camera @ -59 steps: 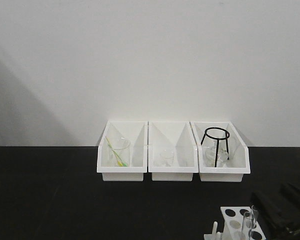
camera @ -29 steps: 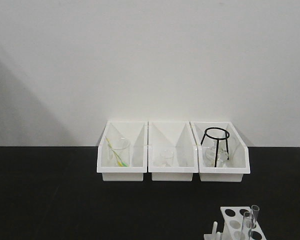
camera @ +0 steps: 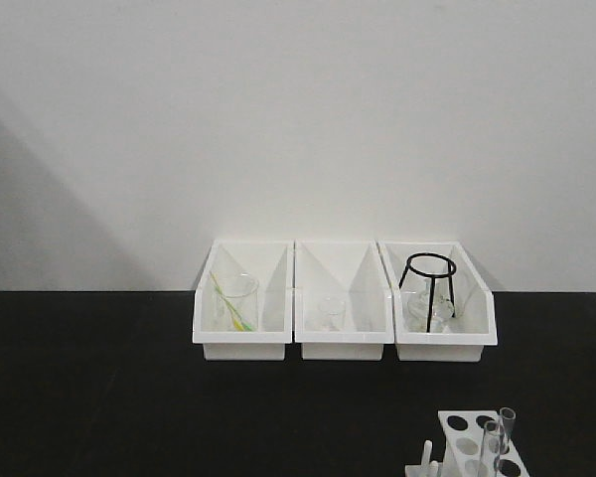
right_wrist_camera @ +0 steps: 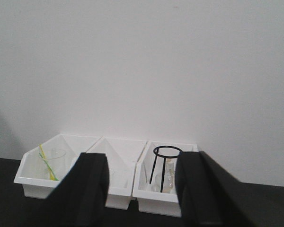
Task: Flip and reinsert test tube from rack
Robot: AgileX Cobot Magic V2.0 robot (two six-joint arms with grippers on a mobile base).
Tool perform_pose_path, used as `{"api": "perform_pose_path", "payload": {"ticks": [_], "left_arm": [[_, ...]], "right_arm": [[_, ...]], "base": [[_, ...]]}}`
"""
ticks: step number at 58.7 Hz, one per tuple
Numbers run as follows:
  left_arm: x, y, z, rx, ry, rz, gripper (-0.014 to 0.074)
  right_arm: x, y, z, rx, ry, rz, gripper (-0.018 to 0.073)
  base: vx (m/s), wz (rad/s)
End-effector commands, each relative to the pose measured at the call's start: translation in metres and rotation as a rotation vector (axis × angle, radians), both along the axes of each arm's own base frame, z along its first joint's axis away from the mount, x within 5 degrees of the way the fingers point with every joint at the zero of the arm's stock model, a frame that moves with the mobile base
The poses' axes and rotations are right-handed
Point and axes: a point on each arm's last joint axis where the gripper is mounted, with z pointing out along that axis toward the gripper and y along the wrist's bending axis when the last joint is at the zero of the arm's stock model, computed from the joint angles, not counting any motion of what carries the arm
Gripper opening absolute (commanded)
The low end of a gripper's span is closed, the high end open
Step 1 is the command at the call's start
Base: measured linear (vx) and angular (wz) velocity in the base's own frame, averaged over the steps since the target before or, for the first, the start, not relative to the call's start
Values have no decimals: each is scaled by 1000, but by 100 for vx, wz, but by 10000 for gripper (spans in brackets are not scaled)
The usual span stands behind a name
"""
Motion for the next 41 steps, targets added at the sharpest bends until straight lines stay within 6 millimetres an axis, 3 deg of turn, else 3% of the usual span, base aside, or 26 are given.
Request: {"api": "perform_pose_path", "payload": {"ticks": [1,11,20,27,36,41], "left_arm": [[1,-1,8,3,-98,-11,-6],[1,-1,8,3,-98,-11,-6],[1,-1,8,3,-98,-11,-6],[1,-1,8,3,-98,-11,-6],[1,-1,9,3,-99,-11,-6],[1,-1,9,3,-99,-11,-6]], "right_arm": [[-9,-2,17,6,-99,-16,301],[-34,-10,12,-90,-132,-97,137],[-57,-13,-14,-134,-210,-126,-13],[-63,-13,-40,-130,-222,-124,-14],[-53,-12,-80,-92,-106,-98,-13],[-51,-11,-90,-72,-4,-88,-12]], "base": [[0,0],[0,0],[0,0],[0,0],[0,0],[0,0]]}}
